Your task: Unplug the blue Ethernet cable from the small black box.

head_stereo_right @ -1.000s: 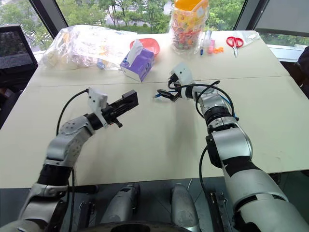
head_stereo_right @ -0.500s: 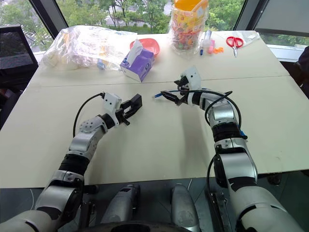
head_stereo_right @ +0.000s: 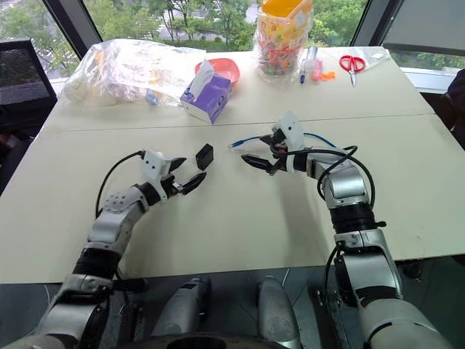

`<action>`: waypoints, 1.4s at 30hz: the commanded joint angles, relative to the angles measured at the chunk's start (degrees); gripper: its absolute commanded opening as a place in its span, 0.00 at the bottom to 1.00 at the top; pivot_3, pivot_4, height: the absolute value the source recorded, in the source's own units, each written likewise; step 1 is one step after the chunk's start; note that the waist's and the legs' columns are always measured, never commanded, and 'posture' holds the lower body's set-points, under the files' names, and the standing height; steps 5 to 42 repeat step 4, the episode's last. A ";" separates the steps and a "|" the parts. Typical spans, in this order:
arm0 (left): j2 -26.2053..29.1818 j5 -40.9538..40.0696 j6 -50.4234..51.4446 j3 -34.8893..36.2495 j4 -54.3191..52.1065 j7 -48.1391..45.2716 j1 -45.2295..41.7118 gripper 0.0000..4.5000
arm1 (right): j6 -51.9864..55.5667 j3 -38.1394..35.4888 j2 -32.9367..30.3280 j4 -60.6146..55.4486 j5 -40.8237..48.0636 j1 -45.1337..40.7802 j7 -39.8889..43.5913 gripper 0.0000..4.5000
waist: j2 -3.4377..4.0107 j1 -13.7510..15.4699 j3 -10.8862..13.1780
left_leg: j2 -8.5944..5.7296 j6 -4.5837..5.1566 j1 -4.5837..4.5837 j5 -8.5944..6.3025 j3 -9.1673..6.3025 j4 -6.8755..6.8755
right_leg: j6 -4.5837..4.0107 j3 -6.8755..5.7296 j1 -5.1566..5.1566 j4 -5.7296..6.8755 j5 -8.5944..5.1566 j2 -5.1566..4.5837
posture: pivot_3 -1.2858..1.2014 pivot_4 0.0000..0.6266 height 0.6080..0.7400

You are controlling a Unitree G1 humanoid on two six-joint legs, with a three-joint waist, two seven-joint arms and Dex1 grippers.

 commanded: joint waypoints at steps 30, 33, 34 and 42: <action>3.45 -6.23 8.77 7.45 -15.06 2.27 7.00 0.98 | 1.17 -1.81 0.21 -8.22 2.18 5.97 -3.89 1.00 | 0.00 0.35 0.00 | 0.00 0.00 -0.04 0.00 0.00 0.06 | -0.17 0.00 0.01 -0.02 -0.10 -0.02 | 0.52 0.24 0.90; 3.45 -6.23 8.77 7.45 -15.06 2.27 7.00 0.98 | 1.17 -1.81 0.21 -8.22 2.18 5.97 -3.89 1.00 | 0.00 0.35 0.00 | 0.00 0.00 -0.04 0.00 0.00 0.06 | -0.17 0.00 0.01 -0.02 -0.10 -0.02 | 0.52 0.24 0.90; 3.45 -6.23 8.77 7.45 -15.06 2.27 7.00 0.98 | 1.17 -1.81 0.21 -8.22 2.18 5.97 -3.89 1.00 | 0.00 0.35 0.00 | 0.00 0.00 -0.04 0.00 0.00 0.06 | -0.17 0.00 0.01 -0.02 -0.10 -0.02 | 0.52 0.24 0.90; 3.45 -6.23 8.77 7.45 -15.06 2.27 7.00 0.98 | 1.17 -1.81 0.21 -8.22 2.18 5.97 -3.89 1.00 | 0.00 0.35 0.00 | 0.00 0.00 -0.04 0.00 0.00 0.06 | -0.17 0.00 0.01 -0.02 -0.10 -0.02 | 0.52 0.24 0.90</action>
